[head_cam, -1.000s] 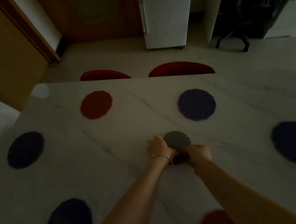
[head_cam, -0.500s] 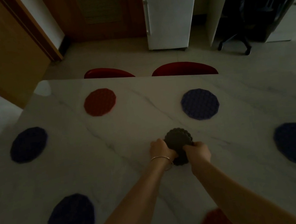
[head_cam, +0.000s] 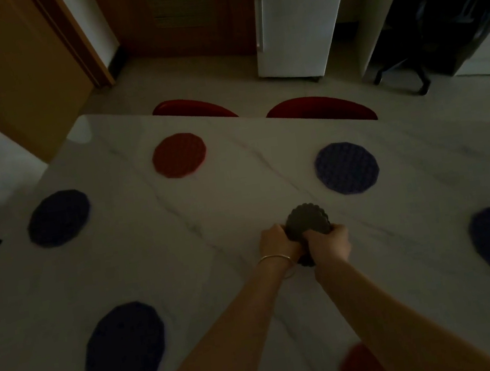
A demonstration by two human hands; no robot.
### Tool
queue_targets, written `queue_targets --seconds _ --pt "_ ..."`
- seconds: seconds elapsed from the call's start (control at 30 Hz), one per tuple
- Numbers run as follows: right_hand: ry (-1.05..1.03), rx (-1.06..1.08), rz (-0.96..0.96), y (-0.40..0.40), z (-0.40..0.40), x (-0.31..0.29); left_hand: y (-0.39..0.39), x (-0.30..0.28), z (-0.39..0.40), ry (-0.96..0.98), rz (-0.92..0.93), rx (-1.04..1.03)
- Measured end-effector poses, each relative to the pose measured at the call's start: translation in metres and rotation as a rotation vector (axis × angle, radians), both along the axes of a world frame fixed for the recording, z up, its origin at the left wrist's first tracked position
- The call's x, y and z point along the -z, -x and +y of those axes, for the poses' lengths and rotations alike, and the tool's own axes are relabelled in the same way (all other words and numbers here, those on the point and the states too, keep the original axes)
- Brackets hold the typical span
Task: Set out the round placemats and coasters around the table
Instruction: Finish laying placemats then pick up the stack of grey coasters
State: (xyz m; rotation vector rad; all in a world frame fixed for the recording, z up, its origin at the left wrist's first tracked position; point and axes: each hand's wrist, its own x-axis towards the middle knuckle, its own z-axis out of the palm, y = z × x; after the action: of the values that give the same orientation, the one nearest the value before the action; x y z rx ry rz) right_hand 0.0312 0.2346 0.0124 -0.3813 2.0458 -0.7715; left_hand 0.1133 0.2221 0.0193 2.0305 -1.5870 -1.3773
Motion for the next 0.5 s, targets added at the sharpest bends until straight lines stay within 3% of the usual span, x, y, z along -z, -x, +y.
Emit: queue_targets --seconds 0.2,0.5 --pt "-0.073 -0.018 0.054 0.0012 -0.0034 0.0017 -0.0029 0.0045 0.0016 0.052 -0.005 0.003" --pt "-0.039 0.030 -0.046 0.0014 -0.0068 0.0017 -0.0028 0.0039 0.0010 0.022 0.038 0.000"
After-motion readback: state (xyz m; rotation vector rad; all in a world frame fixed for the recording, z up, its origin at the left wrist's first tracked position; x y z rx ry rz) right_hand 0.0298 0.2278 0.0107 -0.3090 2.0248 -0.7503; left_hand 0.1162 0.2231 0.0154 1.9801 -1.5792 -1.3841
